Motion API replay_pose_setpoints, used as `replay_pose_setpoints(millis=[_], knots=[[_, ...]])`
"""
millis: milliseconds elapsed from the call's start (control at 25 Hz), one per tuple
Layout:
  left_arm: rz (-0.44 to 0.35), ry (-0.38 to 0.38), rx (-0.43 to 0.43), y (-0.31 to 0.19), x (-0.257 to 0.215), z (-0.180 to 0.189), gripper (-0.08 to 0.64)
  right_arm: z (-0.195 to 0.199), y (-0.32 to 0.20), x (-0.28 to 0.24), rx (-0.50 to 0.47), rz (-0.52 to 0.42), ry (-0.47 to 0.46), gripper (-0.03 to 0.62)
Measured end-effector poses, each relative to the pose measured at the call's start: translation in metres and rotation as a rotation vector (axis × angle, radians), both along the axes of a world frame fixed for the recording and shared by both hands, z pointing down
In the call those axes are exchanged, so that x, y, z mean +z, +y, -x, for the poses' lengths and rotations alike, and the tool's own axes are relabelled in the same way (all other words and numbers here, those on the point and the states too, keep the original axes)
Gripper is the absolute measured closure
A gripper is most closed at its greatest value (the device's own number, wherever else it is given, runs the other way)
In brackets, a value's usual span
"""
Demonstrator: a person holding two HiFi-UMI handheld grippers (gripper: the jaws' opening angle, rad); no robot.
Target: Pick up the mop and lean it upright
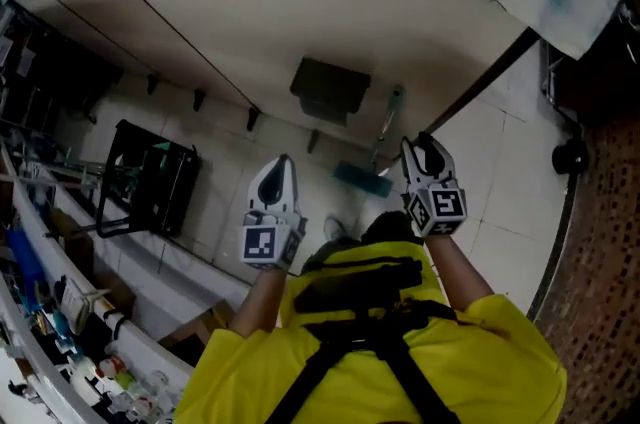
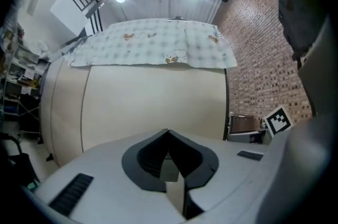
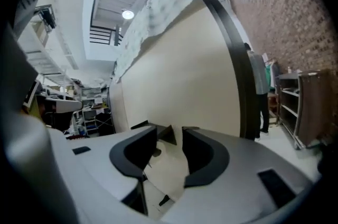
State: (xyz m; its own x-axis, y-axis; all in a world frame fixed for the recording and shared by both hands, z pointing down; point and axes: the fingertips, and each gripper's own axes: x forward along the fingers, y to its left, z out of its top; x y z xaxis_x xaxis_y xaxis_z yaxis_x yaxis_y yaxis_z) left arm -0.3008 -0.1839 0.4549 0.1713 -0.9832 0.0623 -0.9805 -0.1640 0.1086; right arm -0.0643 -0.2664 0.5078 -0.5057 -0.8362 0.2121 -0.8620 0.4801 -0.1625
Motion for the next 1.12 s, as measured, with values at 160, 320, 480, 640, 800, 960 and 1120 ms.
replay_pose_setpoints(millis=[160, 320, 480, 640, 800, 960, 1120], knots=[[0.039, 0.003, 0.119, -0.03, 0.012, -0.011, 0.557, -0.002, -0.001, 0.001, 0.113, 0.009, -0.005, 0.434], [0.061, -0.002, 0.183, -0.054, 0.017, -0.027, 0.557, -0.009, -0.005, 0.018, 0.178, 0.05, 0.007, 0.434], [0.057, 0.003, 0.217, -0.068, 0.013, -0.045, 0.557, -0.013, -0.02, 0.031, 0.207, 0.083, 0.011, 0.434], [0.089, 0.008, 0.221, -0.078, 0.02, -0.049, 0.557, -0.009, -0.037, 0.043, 0.226, 0.084, 0.025, 0.434], [0.11, -0.001, 0.225, -0.08, 0.027, -0.054, 0.557, 0.005, -0.078, 0.092, 0.245, 0.117, 0.095, 0.383], [0.168, 0.008, 0.213, -0.079, 0.042, -0.05, 0.557, 0.017, -0.121, 0.133, 0.297, 0.145, 0.151, 0.406], [0.185, 0.01, 0.181, -0.076, 0.055, -0.035, 0.557, 0.016, -0.141, 0.157, 0.366, 0.174, 0.181, 0.444]])
